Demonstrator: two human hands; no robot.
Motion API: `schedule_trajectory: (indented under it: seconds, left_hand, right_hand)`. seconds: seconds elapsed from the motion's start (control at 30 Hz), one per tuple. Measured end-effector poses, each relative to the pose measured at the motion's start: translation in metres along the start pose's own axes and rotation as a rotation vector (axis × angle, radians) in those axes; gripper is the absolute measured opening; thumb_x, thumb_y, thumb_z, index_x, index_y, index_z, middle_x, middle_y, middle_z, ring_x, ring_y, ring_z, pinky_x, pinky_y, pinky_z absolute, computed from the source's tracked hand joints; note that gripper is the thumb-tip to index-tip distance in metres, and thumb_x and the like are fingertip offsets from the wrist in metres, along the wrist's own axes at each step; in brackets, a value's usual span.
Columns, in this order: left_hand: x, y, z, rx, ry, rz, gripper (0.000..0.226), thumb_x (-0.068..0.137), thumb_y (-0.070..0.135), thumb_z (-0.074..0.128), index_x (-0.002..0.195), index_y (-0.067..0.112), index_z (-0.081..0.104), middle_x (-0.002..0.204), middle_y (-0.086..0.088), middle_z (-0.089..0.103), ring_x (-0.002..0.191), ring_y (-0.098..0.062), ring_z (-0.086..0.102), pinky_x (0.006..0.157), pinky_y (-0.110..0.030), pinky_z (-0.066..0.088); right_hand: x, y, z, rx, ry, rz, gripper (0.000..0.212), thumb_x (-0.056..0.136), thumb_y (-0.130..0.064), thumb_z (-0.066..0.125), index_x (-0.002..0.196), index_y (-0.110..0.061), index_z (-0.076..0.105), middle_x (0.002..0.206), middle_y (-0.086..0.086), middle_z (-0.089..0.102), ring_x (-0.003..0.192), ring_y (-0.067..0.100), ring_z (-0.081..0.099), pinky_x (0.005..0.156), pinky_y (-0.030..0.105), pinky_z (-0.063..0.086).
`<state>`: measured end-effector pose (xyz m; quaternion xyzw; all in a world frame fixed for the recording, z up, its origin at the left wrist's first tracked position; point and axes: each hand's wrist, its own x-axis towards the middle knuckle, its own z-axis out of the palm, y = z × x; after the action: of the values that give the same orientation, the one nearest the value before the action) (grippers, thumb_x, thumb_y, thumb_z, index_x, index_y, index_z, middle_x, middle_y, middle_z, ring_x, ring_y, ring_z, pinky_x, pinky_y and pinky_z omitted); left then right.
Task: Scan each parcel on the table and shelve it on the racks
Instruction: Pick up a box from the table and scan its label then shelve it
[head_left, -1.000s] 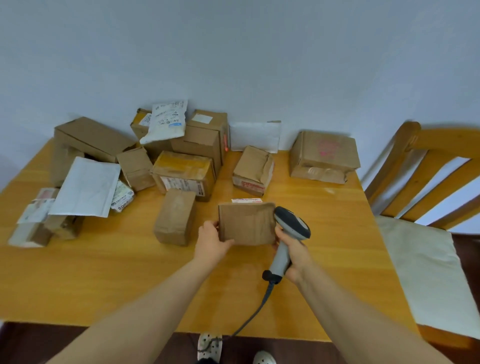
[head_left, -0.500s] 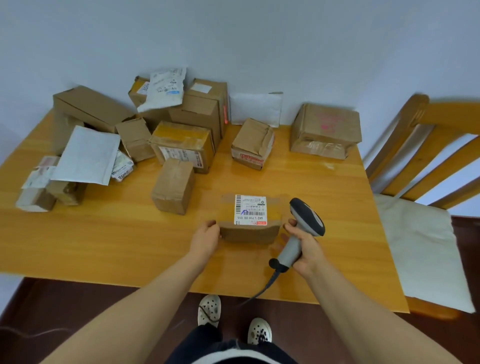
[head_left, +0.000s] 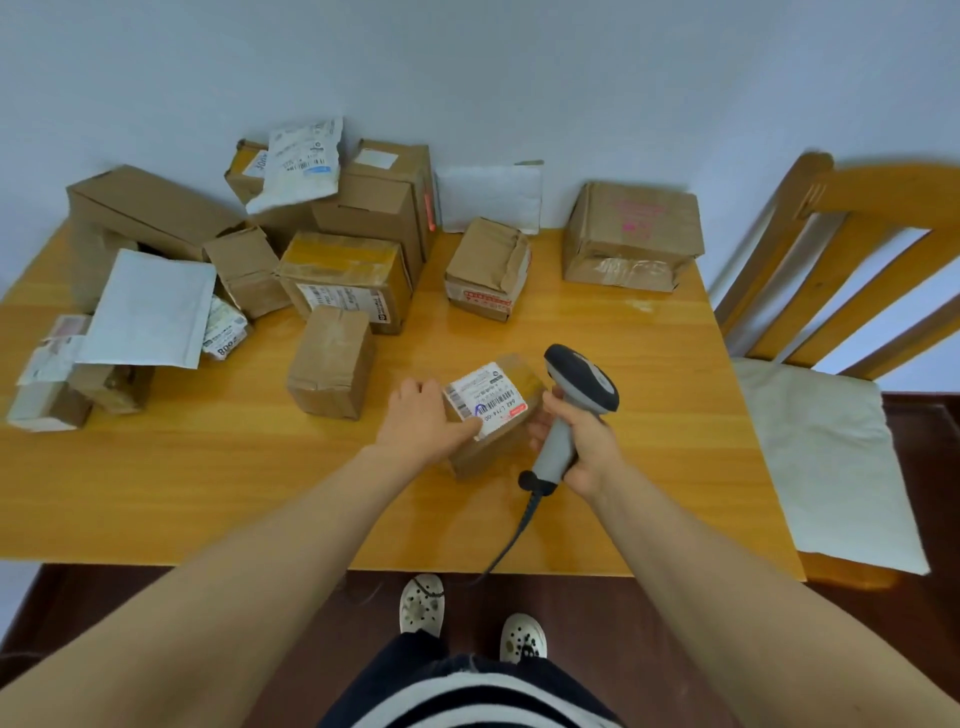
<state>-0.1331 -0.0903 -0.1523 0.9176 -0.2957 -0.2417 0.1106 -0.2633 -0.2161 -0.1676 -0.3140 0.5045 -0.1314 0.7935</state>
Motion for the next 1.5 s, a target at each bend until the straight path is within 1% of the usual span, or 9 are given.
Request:
schedule_trajectory:
  seconds: [0.07, 0.17, 0.3, 0.43, 0.97, 1.13, 1.3, 1.4, 1.5]
  left_hand:
    - [-0.007, -0.005, 0.005, 0.026, -0.029, -0.089, 0.092, 0.083, 0.067, 0.054, 0.147, 0.010, 0.022, 0.135, -0.013, 0.047, 0.123, -0.030, 0.047, 0.096, -0.040, 0.044]
    - [-0.013, -0.009, 0.009, 0.038, -0.049, -0.149, 0.100, 0.082, 0.074, 0.046, 0.152, 0.015, 0.006, 0.124, -0.010, 0.058, 0.107, -0.029, 0.060, 0.084, -0.040, 0.053]
    - [-0.008, -0.012, 0.002, -0.046, 0.017, 0.068, 0.103, 0.084, 0.062, 0.057, 0.153, 0.029, -0.011, 0.159, -0.010, 0.009, 0.146, -0.032, 0.011, 0.113, -0.049, 0.026]
    - [0.012, -0.003, -0.009, 0.143, -0.112, 0.399, 0.097, 0.088, 0.052, 0.058, 0.152, 0.027, -0.011, 0.160, 0.002, -0.018, 0.145, -0.018, -0.024, 0.121, -0.043, 0.001]
    - [0.018, -0.029, -0.017, 0.155, -0.103, -0.249, 0.100, 0.076, 0.088, 0.022, 0.137, 0.011, 0.041, 0.129, -0.016, 0.050, 0.117, -0.033, 0.051, 0.084, -0.041, 0.045]
    - [0.013, -0.050, -0.007, -0.283, -0.145, -0.441, 0.099, 0.082, 0.082, 0.021, 0.128, 0.001, 0.055, 0.123, -0.018, 0.060, 0.115, -0.034, 0.055, 0.097, -0.041, 0.045]
    - [0.006, -0.043, -0.006, -0.730, -0.143, -0.358, 0.115, 0.054, 0.095, 0.047, 0.145, 0.026, 0.039, 0.148, -0.012, 0.040, 0.134, -0.033, 0.039, 0.113, -0.051, 0.029]
    - [0.006, -0.035, -0.024, -0.970, -0.193, -0.254, 0.099, 0.062, 0.058, 0.078, 0.142, 0.035, 0.026, 0.134, -0.012, 0.052, 0.117, -0.029, 0.053, 0.104, -0.048, 0.041]
    - [0.008, -0.032, -0.047, -1.013, -0.231, -0.118, 0.082, 0.077, 0.011, 0.076, 0.137, 0.028, 0.022, 0.124, -0.013, 0.054, 0.104, -0.027, 0.060, 0.086, -0.038, 0.054]
  right_hand:
    - [0.002, -0.005, 0.005, -0.008, -0.022, -0.023, 0.015, 0.082, -0.013, 0.075, 0.096, -0.013, 0.068, 0.104, 0.013, 0.071, 0.093, 0.028, 0.068, 0.085, 0.041, 0.053]
    - [0.000, -0.004, 0.001, -0.111, -0.013, -0.013, 0.032, 0.081, -0.015, 0.076, 0.110, -0.010, 0.065, 0.102, 0.014, 0.069, 0.091, 0.029, 0.067, 0.072, 0.037, 0.055]
    - [-0.006, 0.009, -0.016, -0.222, 0.014, 0.066, 0.042, 0.078, -0.022, 0.079, 0.115, -0.010, 0.064, 0.095, 0.011, 0.066, 0.086, 0.027, 0.065, 0.067, 0.039, 0.055]
    - [-0.015, 0.022, -0.018, -0.184, -0.027, 0.254, 0.039, 0.079, -0.039, 0.075, 0.101, -0.010, 0.060, 0.095, 0.015, 0.059, 0.092, 0.037, 0.062, 0.084, 0.052, 0.053]
    - [0.007, 0.014, -0.014, -0.072, -0.082, 0.359, 0.044, 0.081, -0.043, 0.073, 0.098, -0.008, 0.053, 0.117, 0.026, 0.057, 0.103, 0.041, 0.062, 0.087, 0.056, 0.050]
    - [0.007, 0.013, -0.004, -0.095, -0.080, 0.275, 0.037, 0.080, -0.036, 0.076, 0.104, -0.013, 0.060, 0.109, 0.024, 0.065, 0.097, 0.036, 0.066, 0.086, 0.057, 0.052]
    - [0.009, -0.002, 0.008, -0.154, -0.076, 0.155, 0.033, 0.074, -0.031, 0.081, 0.097, -0.012, 0.064, 0.094, 0.013, 0.063, 0.088, 0.031, 0.062, 0.084, 0.050, 0.054]
    - [0.008, -0.015, 0.015, -0.164, -0.090, 0.107, 0.028, 0.075, -0.030, 0.081, 0.090, -0.013, 0.065, 0.082, 0.009, 0.058, 0.078, 0.026, 0.056, 0.076, 0.045, 0.051]
    - [0.005, -0.027, 0.023, -0.155, -0.115, 0.068, 0.030, 0.074, -0.030, 0.081, 0.092, -0.012, 0.065, 0.084, 0.011, 0.061, 0.084, 0.029, 0.058, 0.088, 0.053, 0.050]
